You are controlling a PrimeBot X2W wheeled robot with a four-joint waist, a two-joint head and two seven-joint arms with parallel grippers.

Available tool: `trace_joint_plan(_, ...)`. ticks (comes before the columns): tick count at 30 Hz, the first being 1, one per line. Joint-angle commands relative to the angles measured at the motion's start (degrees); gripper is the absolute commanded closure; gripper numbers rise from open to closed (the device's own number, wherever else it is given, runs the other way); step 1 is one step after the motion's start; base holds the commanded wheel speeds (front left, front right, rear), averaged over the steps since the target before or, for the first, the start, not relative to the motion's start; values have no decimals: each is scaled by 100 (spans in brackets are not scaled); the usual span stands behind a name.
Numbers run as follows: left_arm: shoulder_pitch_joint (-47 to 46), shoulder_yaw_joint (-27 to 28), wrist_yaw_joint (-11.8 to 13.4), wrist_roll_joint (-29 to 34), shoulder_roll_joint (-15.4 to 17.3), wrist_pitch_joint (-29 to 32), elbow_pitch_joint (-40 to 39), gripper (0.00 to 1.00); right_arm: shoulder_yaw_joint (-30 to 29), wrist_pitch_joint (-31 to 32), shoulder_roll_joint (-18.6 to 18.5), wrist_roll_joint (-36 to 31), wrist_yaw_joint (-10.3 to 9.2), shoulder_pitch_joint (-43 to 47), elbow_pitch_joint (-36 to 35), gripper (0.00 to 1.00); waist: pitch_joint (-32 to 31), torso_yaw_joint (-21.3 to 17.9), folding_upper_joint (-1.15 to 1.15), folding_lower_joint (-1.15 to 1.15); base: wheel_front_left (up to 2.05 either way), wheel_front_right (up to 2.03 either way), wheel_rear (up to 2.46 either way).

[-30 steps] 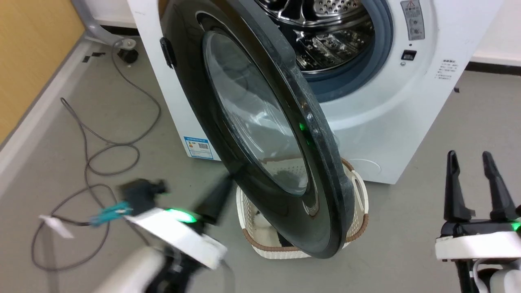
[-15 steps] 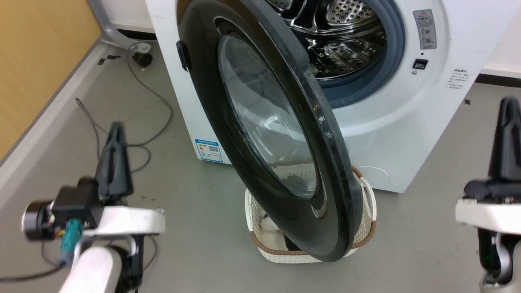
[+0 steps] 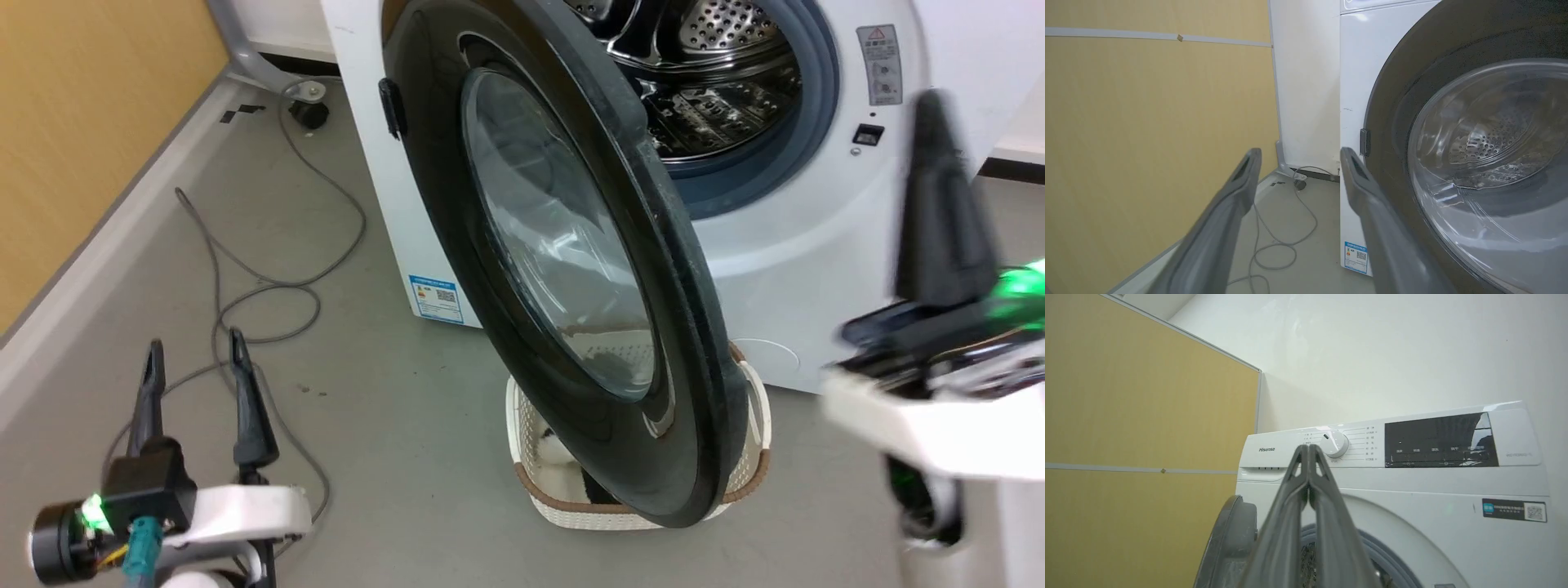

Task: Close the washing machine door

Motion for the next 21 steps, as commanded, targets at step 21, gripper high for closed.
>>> trace_joint_plan(21, 437, 540, -783, 586, -770, -24, 198, 0, 3481, -25, -1721, 280, 5, 215, 856, 100, -39, 11, 0, 0, 0, 0, 0)
